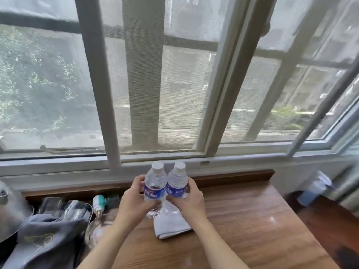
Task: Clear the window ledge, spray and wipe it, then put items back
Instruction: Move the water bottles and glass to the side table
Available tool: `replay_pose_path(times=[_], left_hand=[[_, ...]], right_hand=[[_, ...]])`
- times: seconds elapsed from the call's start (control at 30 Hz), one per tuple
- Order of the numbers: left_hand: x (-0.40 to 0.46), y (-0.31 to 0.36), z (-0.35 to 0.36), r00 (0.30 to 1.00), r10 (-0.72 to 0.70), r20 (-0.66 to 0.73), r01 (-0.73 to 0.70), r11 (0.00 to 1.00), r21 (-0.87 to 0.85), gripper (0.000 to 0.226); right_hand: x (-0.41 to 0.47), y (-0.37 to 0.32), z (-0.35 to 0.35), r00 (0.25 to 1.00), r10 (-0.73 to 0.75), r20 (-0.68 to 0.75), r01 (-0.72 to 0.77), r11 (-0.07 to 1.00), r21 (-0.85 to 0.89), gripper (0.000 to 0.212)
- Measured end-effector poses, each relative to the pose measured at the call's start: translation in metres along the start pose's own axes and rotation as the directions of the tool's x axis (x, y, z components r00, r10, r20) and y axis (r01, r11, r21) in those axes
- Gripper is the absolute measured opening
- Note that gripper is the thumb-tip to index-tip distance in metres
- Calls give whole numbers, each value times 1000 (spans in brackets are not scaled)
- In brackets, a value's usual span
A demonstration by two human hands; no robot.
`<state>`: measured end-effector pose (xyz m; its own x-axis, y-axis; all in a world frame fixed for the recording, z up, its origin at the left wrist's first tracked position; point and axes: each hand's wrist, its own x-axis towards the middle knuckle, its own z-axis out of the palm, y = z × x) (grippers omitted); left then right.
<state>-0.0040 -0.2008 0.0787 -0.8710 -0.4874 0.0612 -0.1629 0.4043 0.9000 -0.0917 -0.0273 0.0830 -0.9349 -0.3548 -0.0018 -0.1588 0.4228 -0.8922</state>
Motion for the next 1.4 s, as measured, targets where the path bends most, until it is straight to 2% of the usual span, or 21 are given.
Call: replay_pose_path(times=[0.3, 0.77, 0.97, 1.27, 1.4], left_hand=[[-23, 85, 125, 987, 82, 136, -85, 996, 12, 71], [-96, 208, 389, 953, 130, 274, -107, 989, -100, 69], [-97, 241, 460, 927, 123, 353, -94, 991, -98, 71], [-59, 269, 556, 877, 167, 450, -154, 986, -65, 72], [-47, 275, 600, 849, 173, 499, -167, 984, -57, 70]], right_hand=[[-34, 51, -143, 977, 63, -204, -63, 998, 8, 70], [-82, 180, -404, 927, 98, -362, -149, 982, -117, 76], [-85, 216, -464, 891, 123, -438, -190, 975, -114, 71], [-62, 271, -521, 790, 166, -590, -253, 965, -67, 63], [-54, 295, -546, 750, 209, -628, -294, 955, -33, 66]])
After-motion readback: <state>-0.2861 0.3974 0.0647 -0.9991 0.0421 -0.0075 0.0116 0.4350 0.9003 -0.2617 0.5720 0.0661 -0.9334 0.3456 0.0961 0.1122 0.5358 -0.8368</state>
